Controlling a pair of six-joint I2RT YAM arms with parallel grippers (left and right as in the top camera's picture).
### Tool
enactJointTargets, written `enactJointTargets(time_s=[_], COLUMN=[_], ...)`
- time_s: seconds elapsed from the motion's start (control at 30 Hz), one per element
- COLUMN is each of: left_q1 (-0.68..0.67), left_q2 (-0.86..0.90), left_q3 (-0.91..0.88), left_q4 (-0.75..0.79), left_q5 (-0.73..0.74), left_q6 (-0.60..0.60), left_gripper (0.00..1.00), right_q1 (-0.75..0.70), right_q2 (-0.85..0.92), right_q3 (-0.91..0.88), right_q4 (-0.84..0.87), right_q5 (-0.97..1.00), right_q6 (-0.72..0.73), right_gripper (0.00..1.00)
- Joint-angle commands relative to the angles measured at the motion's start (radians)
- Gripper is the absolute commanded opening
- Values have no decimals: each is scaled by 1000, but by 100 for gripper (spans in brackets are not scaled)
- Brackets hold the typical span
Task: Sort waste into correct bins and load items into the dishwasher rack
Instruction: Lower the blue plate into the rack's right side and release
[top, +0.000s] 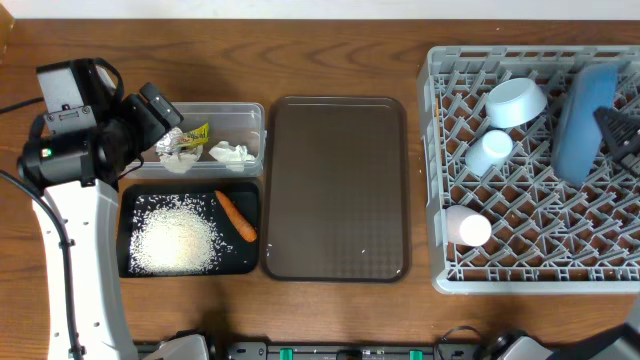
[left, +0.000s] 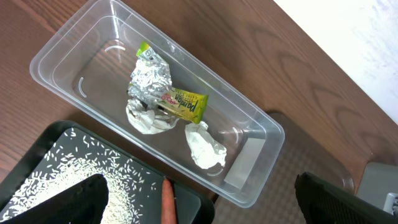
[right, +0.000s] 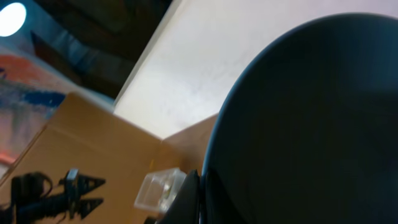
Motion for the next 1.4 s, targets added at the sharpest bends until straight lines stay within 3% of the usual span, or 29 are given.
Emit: enactJointTargets(time_s=[0.0, 0.23, 0.47, 0.8, 1.13, 1.37], left_q1=[3, 3, 3, 3, 3, 3], left_q2=[-3, -3, -3, -3, -3, -3], left_q3=[-7, -7, -7, -7, -7, -7], left_q4=[-2, -2, -2, -2, -2, -2], left_q5=[-16, -16, -16, -16, -16, -16], left_q6=[10, 9, 9, 10, 9, 9], left_gripper=[98, 98, 98, 98, 98, 98], right_q1=[-10, -13, -63, -192, -320, -426], right_q2=[26, 98, 129, 128, 128, 126], right_q3=[-26, -60, -64, -64, -64, -64], right_q4=[28, 28, 13, -149, -276, -438], right_q5=[-120, -147, -136, -38, 6, 140], right_q6=[-74, -183, -184, -181, -16, -56], right_gripper=[1, 1, 1, 1, 1, 16])
